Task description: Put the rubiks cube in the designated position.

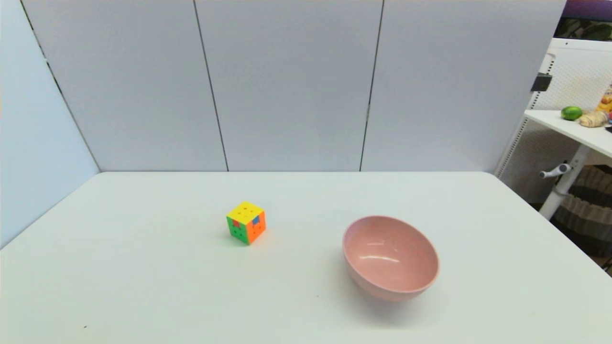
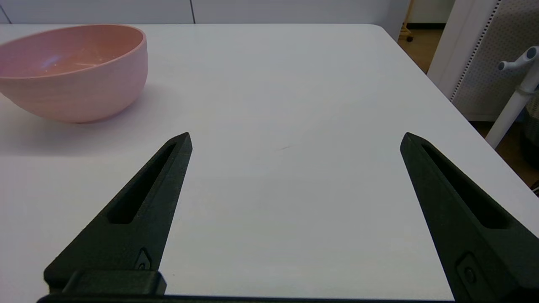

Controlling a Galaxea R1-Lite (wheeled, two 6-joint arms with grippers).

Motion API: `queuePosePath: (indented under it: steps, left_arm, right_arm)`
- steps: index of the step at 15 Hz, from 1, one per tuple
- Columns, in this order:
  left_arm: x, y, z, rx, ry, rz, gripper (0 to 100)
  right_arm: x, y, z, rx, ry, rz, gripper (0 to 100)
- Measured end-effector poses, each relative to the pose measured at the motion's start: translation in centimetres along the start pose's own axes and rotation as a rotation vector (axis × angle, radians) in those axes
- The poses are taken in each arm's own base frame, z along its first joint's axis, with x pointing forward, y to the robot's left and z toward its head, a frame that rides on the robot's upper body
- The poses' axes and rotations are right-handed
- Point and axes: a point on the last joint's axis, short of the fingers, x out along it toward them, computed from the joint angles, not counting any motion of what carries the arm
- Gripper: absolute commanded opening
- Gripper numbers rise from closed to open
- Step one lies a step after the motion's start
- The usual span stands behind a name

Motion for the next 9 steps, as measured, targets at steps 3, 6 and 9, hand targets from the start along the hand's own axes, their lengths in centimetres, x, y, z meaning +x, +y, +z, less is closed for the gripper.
queuePosePath:
  steps: [3,6,9]
  left_arm:
    - [2.2,0.8,5.9,-0.011,0.023,-0.054,100]
    - [7.3,2.0,11.6,-0.022,0.079,-0.094,100]
    - [14.2,2.4,14.2,-0.018,0.163,-0.175,100]
  right_arm:
    - [0.0,0.0,0.0,0.000,0.001,0.000,100]
    - [0.0,0.0,0.0,0.000,0.001,0.000,100]
    - [0.0,0.0,0.0,0.000,0.002,0.000,100]
